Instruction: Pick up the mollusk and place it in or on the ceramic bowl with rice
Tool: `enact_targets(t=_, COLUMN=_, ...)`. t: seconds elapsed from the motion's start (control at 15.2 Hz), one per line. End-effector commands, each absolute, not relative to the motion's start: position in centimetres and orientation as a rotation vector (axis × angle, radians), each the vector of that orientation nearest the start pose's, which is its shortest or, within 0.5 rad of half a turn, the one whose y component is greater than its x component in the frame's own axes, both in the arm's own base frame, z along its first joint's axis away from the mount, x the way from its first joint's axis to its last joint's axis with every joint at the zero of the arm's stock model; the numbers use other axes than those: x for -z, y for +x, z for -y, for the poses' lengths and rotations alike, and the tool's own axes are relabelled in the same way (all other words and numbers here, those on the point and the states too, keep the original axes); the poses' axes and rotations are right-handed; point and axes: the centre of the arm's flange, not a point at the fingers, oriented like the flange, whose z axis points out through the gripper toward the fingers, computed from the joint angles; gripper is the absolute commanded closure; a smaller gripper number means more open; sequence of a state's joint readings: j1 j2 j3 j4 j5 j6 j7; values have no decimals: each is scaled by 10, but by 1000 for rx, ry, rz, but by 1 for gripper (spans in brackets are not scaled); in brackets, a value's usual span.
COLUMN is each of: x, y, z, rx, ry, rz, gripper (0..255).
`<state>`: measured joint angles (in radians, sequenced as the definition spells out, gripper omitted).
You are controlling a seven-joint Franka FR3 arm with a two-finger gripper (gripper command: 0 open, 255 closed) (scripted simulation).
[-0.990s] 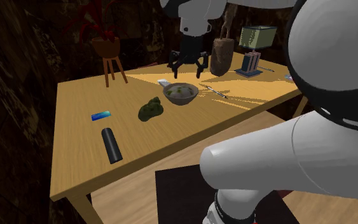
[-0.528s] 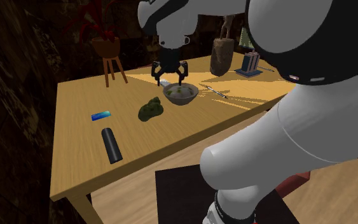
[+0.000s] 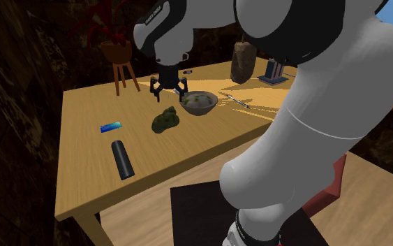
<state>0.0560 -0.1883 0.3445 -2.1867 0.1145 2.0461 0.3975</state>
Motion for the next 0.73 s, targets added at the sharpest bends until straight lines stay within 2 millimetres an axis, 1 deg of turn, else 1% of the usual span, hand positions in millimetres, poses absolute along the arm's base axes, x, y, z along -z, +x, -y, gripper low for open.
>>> enact_targets(t=0.0, x=-455, y=459, z=-210, rx=31, ry=-3089, rz=-84, gripper=0)
enact_targets(t=0.26, x=-434, y=460, z=-211, rx=31, ry=-3089, rz=-84, gripper=0)
enact_targets(t=0.33, x=-426, y=460, z=-211, rx=31, ry=-3089, rz=-84, gripper=0)
enact_targets(t=0.66, x=-426, y=460, z=-211, rx=31, ry=-3089, rz=-84, gripper=0)
